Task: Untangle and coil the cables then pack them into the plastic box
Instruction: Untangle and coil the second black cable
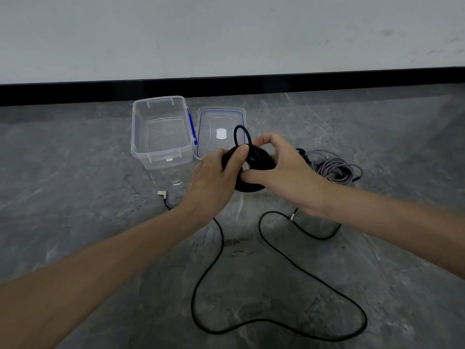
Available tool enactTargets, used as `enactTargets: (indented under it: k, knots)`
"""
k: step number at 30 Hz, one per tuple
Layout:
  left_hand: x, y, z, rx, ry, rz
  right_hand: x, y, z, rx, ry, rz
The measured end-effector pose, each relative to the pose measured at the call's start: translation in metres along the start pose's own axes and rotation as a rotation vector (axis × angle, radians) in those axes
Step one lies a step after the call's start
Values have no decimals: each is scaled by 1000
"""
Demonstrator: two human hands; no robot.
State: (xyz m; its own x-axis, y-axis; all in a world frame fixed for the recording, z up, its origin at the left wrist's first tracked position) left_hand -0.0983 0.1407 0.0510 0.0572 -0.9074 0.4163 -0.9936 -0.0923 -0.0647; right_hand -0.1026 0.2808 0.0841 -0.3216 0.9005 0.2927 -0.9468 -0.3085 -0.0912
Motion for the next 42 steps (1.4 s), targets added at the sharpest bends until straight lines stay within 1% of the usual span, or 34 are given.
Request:
enactTargets:
  k: [3,5,9,11,14,18,21,24,27,31,33,39,42]
  knots:
    - [1,0,2,5,-17,-5,2,-1,3,73,-97,8]
    - [0,-2,2,8,-30,4,2,-2,2,64,-94,5]
    - [-6,-5,-1,22,-20,-5,-1,5,-8,-137,125,-38]
    - [-9,-7,-1,24,8,-4,-2,8,-11,-169,138,-77]
    - [-10,-8,0,39,5,-3,-3,8,-11,-80,11,-96]
    - [-5,-5,1,38,-10,-37,1,7,-5,187,-411,-111]
    - [-3,-6,5,57,-9,-53,1,6,0,361,-608,-90]
    - [-3,-7,7,71,-5,-44,0,4,3,407,-802,-103]
    - [-2,-5,4,67,-12,-46,0,3,10,500,-936,-186]
    - [-2,-3,-2,56,-7,-66,2,5,15,667,-1053,-253]
    - [-2,-3,-1,64,-10,-67,1,5,13,718,-1068,-263]
    - [-4,-3,1,100,-99,-21,4,10,13,670,-920,-237]
    - [-7,-2,7,177,-158,13,6,13,11,612,-876,-181]
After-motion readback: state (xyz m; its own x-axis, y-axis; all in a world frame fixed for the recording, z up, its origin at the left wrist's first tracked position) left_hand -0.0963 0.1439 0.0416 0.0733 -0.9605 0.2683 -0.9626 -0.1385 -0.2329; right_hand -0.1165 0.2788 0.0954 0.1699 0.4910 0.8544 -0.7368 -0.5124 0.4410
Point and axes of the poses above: each hand's wrist, its own y-axis towards the middle knuckle, its own x-axis out of the back of the hand, z = x × y, the point moved 2 cm from there along y, towards the middle knuckle, and after that the axes turned 7 degrees about x, right-handed, at the moved point
